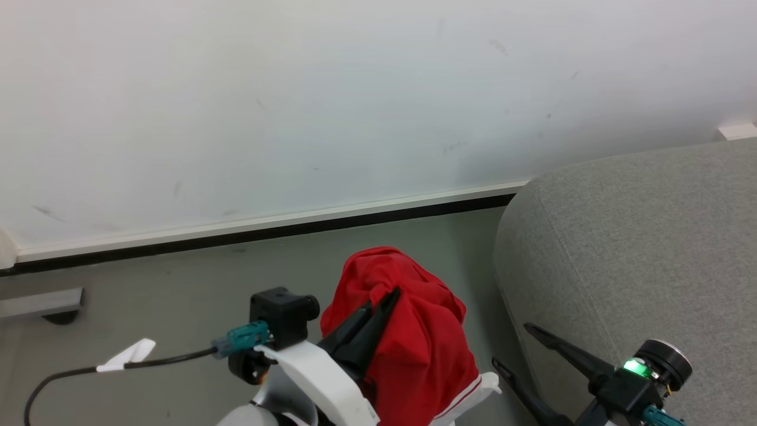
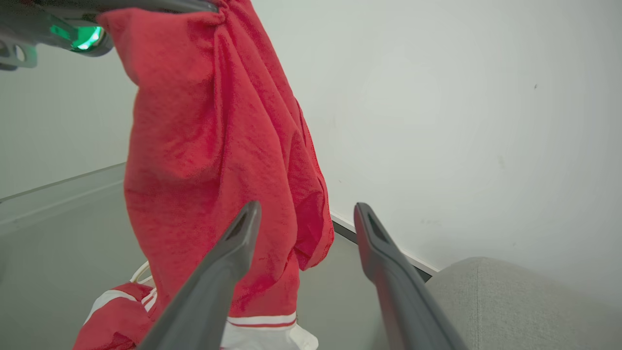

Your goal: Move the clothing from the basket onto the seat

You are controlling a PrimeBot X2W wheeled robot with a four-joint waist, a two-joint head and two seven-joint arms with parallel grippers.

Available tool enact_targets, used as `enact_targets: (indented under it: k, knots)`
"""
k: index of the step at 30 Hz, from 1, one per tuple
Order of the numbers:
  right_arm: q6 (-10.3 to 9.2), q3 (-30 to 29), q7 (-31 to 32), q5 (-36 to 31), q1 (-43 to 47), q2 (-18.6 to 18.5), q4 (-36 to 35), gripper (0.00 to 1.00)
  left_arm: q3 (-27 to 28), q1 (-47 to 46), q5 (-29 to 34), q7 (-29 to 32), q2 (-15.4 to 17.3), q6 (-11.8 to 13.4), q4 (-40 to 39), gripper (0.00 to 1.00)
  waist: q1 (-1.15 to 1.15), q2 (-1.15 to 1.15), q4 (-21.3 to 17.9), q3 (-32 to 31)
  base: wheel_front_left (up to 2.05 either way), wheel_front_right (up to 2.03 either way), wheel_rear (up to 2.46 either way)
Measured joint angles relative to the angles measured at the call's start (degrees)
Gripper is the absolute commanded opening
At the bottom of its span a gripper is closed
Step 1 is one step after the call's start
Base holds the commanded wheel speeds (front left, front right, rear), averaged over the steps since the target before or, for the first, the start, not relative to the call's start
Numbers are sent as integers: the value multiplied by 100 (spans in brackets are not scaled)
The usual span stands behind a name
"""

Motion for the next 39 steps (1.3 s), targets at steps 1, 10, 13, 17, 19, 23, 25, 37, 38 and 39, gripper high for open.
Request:
enact_targets:
  k: [1,10,13,17,19,23,25,37,38,39]
  knots:
    - [0,155,36,71,-153,-24,52,100,-37,-9,0,15,-4,-13,-7,0,0,0,20,-5,0,0,0]
    - [0,1627,168,901,-1362,44,664,100,-231,-72,0,114,-77,-109,-14,0,0,0,146,-32,0,0,0]
    - [0,2161,148,1209,-1768,176,916,100,-303,-91,0,159,-108,-143,2,0,0,0,182,-28,0,0,0]
    - [0,2730,64,1589,-2259,454,1395,100,-379,-134,-4,194,-166,-191,13,0,0,0,225,-26,0,0,0]
    - [0,2899,37,1931,-2372,634,1591,38,-423,-143,-25,209,-202,-225,20,0,0,0,252,-27,0,0,0]
    - [0,3066,-42,2592,-2465,812,1738,0,-432,-218,-68,208,-263,-240,126,0,0,0,363,-26,0,0,0]
    - [0,3097,-58,2785,-2499,818,1751,0,-381,-217,-114,178,-281,-219,183,0,0,0,409,-29,0,0,0]
    - [0,2236,-87,2753,-2332,437,1366,0,-190,-169,-88,-182,-192,-86,678,92,0,0,375,-49,0,0,0]
    - [0,2142,-87,2718,-2317,394,1354,0,-186,-165,-74,-233,-194,-83,723,100,0,0,354,-53,0,0,0]
    - [0,2046,-88,2675,-2311,354,1341,0,-187,-161,-65,-277,-203,-78,778,100,0,0,333,-55,0,0,0]
